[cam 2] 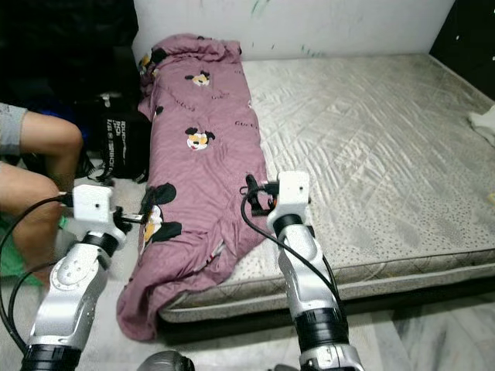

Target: Clean up the room

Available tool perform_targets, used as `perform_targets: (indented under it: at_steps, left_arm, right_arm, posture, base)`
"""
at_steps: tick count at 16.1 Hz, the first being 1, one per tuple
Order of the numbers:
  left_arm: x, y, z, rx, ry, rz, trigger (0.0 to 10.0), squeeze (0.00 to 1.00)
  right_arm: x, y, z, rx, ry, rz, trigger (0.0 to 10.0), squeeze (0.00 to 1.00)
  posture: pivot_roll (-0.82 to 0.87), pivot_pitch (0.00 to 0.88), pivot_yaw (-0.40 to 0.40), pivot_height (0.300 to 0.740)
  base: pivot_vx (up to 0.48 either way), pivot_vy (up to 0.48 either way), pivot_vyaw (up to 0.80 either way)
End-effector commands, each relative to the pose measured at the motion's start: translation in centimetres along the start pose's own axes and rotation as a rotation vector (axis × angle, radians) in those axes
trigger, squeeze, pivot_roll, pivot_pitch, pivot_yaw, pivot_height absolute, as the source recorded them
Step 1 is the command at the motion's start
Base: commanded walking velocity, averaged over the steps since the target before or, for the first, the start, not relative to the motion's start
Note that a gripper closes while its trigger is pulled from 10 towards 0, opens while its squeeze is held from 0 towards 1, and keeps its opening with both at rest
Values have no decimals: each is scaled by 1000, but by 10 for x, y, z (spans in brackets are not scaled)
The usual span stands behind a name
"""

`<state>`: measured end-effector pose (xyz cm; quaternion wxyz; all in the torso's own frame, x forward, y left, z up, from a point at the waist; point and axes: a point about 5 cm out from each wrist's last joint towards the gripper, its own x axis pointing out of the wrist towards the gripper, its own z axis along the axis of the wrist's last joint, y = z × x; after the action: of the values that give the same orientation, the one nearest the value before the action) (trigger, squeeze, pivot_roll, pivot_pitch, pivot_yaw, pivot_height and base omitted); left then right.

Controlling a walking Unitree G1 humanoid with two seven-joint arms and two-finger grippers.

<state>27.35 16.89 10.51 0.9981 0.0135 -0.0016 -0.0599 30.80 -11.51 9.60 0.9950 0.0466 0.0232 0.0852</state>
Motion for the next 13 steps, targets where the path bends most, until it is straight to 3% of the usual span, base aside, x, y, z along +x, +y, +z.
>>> perform_targets:
  at_steps: [1,2,4,11,13]
  left_arm:
    - [0,-2,2,-14,4,13,10000,0]
    - [-4,-4,3,-49,2,37,10000,0]
    - [-10,-4,7,-40,-23,59,10000,0]
    - [-17,-1,12,-58,-18,110,10000,0]
    - [-18,1,15,-74,-12,137,10000,0]
  right_arm:
    - [0,-1,6,-3,-17,-6,10000,0]
    - [-3,-3,5,-2,-10,-14,10000,0]
    - [-7,-4,6,1,-16,-17,10000,0]
    - [-17,-3,10,22,-33,-24,10000,0]
    - [-20,-3,12,28,-31,-27,10000,0]
  posture:
    - [55,0,1,740]
    - [50,0,-2,740]
    - [56,0,-7,740]
    - [56,7,5,740]
    - [47,38,10,715]
  base:
    - [0,0,0]
    - [0,0,-800]
    - [0,0,-694]
    - [0,0,0]
    - [0,0,0]
